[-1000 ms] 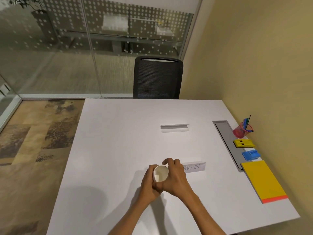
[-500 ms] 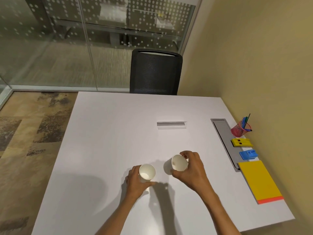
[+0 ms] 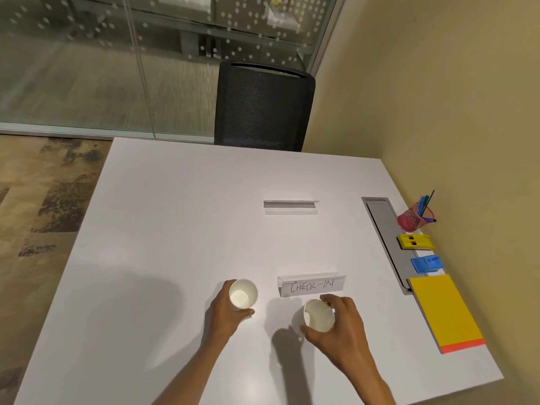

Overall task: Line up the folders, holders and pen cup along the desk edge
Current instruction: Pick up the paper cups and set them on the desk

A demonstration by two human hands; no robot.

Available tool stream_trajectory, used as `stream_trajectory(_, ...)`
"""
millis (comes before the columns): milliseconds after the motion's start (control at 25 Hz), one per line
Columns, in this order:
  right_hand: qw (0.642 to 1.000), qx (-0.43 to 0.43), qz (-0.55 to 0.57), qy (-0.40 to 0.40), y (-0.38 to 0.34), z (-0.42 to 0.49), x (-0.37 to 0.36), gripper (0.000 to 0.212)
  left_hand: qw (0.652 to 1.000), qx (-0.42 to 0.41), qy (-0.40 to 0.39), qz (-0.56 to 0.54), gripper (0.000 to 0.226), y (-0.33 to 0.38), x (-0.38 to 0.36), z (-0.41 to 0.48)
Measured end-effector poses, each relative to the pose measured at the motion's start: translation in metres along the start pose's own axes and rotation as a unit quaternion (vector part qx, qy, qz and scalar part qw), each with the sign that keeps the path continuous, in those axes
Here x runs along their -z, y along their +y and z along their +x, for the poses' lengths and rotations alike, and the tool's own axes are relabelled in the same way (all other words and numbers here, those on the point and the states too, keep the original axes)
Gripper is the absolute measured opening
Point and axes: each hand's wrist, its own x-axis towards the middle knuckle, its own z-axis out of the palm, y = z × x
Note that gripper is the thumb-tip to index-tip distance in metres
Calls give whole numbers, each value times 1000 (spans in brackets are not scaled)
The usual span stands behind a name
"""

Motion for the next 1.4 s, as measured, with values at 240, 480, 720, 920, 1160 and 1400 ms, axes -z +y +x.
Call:
stream_trajectory(240,1000,6,2,-5,6,7,-4,77,1000,-17,-7,18,79,-13,-3,6)
stream_trajectory(480,1000,20,-1,0,-1,24,0,76,988,-95,-68,101,111,-47,23,14)
stream_trajectory(720,994,59,-24,83,-14,82,32,73,920,-159,2,358,95,-89,65,24)
stream_trajectory(920,987,76,-70,126,-26,155,49,72,895,-142,35,421,84,-85,69,50)
stream_trajectory(1160,987,37,-97,124,-5,245,51,73,880,-164,11,447,83,-90,64,68)
stream_trajectory(1400,989,-24,-77,122,27,312,36,72,875,-162,3,456,83,-86,61,78)
